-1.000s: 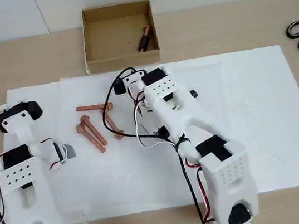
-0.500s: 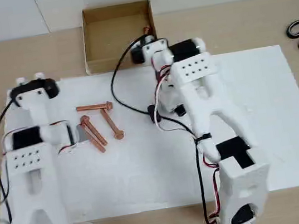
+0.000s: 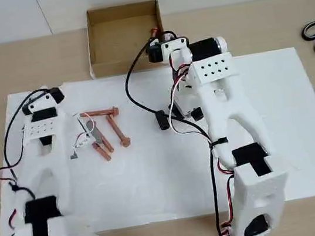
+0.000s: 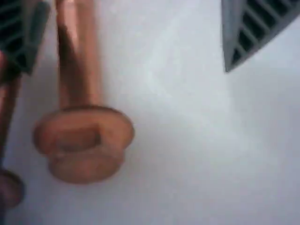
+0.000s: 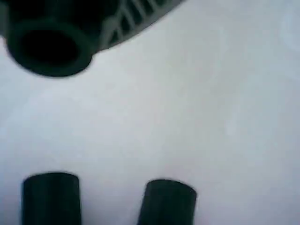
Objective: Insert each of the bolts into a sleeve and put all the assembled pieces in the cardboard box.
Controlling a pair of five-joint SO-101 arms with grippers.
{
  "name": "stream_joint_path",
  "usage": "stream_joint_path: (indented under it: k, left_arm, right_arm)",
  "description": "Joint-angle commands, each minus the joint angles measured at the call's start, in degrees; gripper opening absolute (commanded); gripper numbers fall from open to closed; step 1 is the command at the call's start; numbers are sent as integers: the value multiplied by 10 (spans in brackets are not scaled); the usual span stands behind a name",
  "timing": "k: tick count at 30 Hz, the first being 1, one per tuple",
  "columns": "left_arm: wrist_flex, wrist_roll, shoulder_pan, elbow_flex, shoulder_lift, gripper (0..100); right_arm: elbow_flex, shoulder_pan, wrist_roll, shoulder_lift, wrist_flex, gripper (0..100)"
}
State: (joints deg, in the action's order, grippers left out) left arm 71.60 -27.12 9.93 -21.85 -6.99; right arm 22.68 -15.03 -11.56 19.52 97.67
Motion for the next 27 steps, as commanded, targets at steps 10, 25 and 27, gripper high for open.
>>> stream_joint_path:
  k: [10, 25, 27]
  left_arm:
    - [-38, -16, -5, 22, -5, 137]
    - [-61, -12, -11, 21, -5, 21]
    - [-59, 13, -25, 22, -4, 5]
  right_arm:
    - [28, 6, -3, -39, 8, 3]
    - [28, 6, -3, -39, 8, 3]
    - [28, 6, -3, -39, 8, 3]
